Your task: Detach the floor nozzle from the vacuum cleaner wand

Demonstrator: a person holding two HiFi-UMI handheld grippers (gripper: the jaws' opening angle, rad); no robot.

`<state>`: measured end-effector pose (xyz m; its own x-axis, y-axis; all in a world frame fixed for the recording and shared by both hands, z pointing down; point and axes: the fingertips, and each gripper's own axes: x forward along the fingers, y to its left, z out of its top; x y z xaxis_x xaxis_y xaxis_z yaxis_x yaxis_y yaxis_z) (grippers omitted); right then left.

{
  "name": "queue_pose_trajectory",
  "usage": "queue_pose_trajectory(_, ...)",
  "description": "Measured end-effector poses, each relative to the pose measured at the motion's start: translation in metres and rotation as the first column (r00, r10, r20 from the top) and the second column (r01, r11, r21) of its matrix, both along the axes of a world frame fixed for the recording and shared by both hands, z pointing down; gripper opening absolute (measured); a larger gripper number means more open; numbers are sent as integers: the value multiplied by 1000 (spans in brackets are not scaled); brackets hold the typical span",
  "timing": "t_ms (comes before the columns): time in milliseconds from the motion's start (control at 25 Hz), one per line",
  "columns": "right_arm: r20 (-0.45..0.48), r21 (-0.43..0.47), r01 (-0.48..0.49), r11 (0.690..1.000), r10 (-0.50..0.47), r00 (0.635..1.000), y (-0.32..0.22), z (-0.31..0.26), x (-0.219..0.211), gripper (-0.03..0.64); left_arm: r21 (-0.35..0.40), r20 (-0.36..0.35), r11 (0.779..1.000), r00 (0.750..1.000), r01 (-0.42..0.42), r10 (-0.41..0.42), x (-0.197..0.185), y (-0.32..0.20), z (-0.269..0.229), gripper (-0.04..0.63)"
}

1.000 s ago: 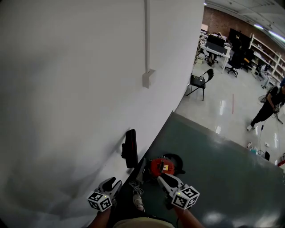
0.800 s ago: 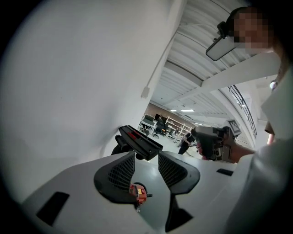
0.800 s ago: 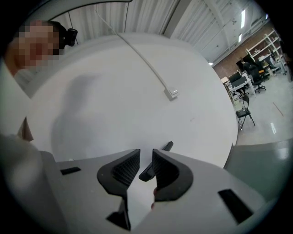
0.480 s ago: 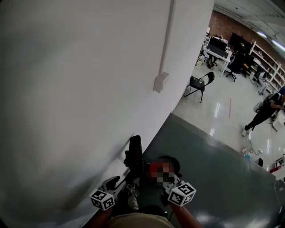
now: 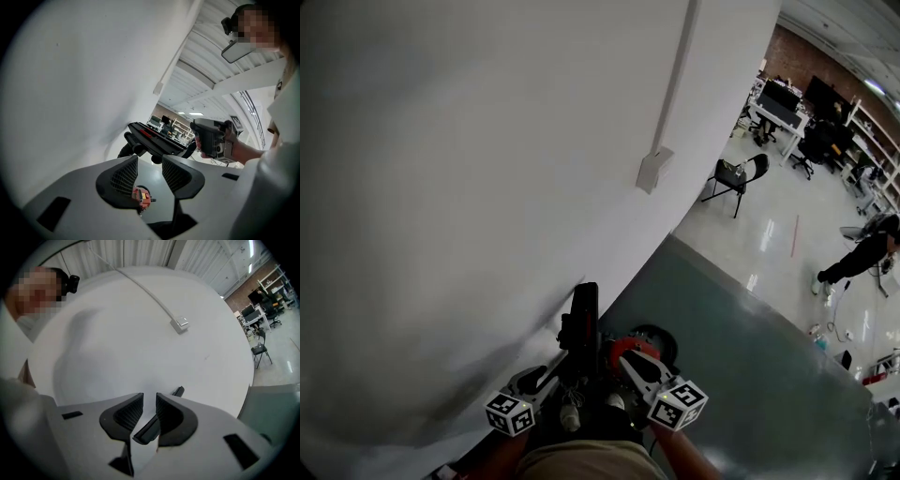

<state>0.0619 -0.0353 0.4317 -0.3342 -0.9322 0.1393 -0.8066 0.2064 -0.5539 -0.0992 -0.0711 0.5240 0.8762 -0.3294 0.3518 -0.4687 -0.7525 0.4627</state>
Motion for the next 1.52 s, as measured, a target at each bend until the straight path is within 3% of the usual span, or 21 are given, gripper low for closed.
queue_pose_trajectory(160,17,-21,72,997,-72,997,-12,6,10,74,-11,30,997,997,75,-75,6,-3,-4,161)
queue_pose_trajectory(280,18,-80,113,990,-112,994,-22,18,24,112,-24,40,988,988,153,-152,10,-8,-9,161)
queue_pose_trajectory(480,183,-118,210,971,-187,965,-39,36,32,219,-58,101,966,964,251,-244,9,-14,1,160)
queue_pose_trajectory(720,331,-158,351,923,-285,899,-66,62,12,274,-58,163,947,939,315,-302,9,-21,25,161)
queue_pose_trajectory(840,394,-216,400,891,-295,870,-81,77,-1,300,-44,196,949,934,313,-299,12,-28,43,161)
queue_pose_trajectory(1000,473,-286,406,868,-240,848,-91,82,-13,322,-40,234,959,936,279,-263,14,-32,63,161)
queue_pose_trajectory(1320,474,-468,398,789,-157,867,-105,106,-27,327,-24,325,978,927,205,-186,24,-51,117,192)
queue_pose_trajectory(1520,475,-538,390,748,-113,873,-112,113,-35,327,-10,299,986,942,166,-155,38,-65,143,244)
